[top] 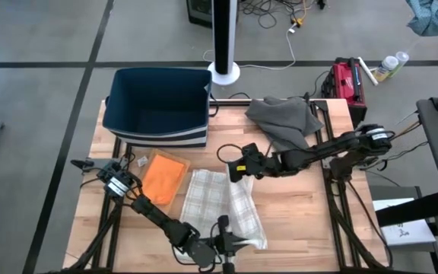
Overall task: Fold towel
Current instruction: Fold the white patterned kitchen towel
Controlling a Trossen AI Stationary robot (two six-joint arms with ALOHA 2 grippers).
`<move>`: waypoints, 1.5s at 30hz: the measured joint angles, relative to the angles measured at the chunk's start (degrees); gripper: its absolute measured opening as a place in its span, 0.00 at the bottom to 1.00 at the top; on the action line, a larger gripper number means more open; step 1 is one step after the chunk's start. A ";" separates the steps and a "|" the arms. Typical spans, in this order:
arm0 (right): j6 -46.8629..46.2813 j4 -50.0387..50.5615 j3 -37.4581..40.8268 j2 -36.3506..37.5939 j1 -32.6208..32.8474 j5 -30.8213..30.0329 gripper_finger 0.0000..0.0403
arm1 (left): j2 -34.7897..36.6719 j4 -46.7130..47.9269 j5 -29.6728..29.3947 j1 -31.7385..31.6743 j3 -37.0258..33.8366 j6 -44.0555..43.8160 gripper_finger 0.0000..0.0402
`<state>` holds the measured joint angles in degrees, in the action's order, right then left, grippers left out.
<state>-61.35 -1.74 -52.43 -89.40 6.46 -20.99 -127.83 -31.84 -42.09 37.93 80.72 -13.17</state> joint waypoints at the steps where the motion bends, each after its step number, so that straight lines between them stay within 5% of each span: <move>1: 0.89 0.32 -0.86 0.31 -0.02 0.30 0.02 | 0.00 0.38 0.00 0.00 0.16 0.04 0.05; 15: 2.43 28.85 -16.42 2.37 -0.81 -1.56 0.02 | -0.48 -5.92 2.67 -2.91 -0.24 2.75 0.04; 30: 2.51 29.20 -16.47 2.62 -1.89 0.54 0.02 | -7.74 -11.29 4.88 -4.76 6.08 9.02 0.04; 45: 0.56 25.72 -13.98 -2.33 -1.09 -0.03 0.02 | -7.04 2.49 3.70 -2.90 6.19 8.49 0.04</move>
<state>-60.80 23.99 -66.41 -91.73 5.37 -21.02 -134.87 -29.34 -38.39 35.04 86.91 -4.69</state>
